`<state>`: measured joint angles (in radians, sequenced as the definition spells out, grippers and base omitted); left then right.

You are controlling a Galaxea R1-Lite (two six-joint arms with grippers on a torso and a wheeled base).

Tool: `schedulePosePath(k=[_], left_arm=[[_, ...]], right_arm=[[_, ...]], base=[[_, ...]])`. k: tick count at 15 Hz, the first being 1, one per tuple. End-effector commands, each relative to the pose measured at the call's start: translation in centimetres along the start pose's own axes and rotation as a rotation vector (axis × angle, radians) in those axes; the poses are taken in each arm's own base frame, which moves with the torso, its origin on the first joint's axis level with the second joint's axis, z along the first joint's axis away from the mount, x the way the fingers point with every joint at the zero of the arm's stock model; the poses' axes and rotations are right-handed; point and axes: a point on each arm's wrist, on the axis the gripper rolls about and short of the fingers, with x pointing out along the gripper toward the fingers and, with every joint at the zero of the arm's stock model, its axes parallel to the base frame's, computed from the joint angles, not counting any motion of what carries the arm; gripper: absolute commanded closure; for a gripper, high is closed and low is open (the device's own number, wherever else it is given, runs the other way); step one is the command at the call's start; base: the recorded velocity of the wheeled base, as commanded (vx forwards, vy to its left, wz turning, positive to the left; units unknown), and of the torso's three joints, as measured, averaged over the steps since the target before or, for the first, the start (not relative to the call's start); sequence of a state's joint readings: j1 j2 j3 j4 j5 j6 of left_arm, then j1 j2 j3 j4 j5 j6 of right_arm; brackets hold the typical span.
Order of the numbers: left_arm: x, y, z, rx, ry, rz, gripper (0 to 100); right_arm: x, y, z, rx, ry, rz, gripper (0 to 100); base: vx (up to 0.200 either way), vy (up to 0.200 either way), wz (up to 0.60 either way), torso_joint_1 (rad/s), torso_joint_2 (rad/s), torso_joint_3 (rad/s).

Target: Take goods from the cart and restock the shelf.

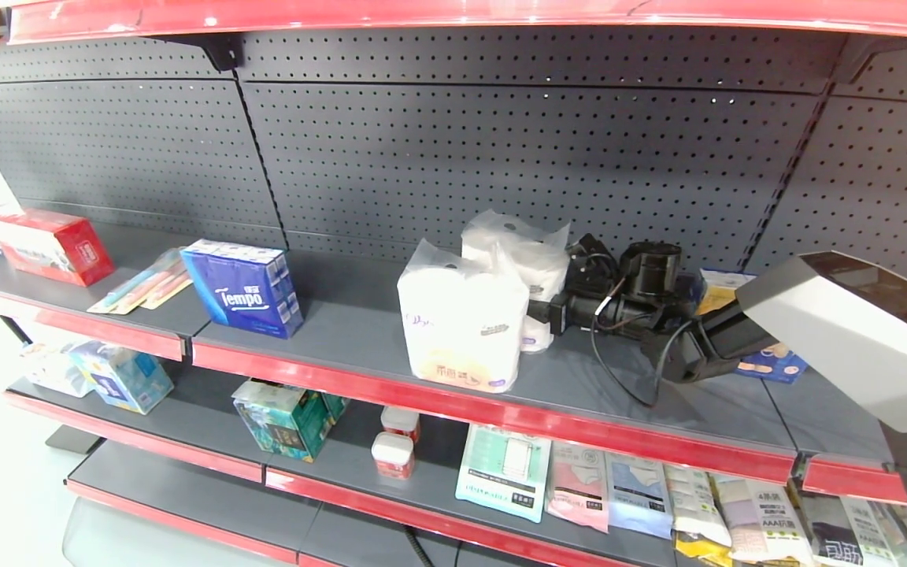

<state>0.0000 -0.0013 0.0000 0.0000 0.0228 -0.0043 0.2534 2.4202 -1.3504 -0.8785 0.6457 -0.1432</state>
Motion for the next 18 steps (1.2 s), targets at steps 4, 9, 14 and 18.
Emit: schedulePosePath(k=[4,9,14,18], left_arm=[[0.0,0.0,0.0,0.000,0.001,0.000,0],[0.0,0.0,0.0,0.000,0.001,0.000,0],[0.0,0.0,0.0,0.000,0.001,0.000,0],[0.0,0.0,0.0,-0.002,0.001,0.000,0]], right_arm=[[1.5,1.2,-0.1,0.014,-0.004,0.040,100],[2.5,1.9,0.1,0.020,-0.016,0.062,100],[1.9,0.9,-0.2,0.020,-0.014,0.041,100],[1.5,0.4,0.0,0.007,-0.030,0.098,100]], base=[[0.000,0.000,0.00,0.000,0.00,0.000],[0.000,0.000,0.00,0.000,0.00,0.000],[0.000,0.000,0.00,0.000,0.00,0.000],[0.000,0.000,0.00,0.000,0.00,0.000]])
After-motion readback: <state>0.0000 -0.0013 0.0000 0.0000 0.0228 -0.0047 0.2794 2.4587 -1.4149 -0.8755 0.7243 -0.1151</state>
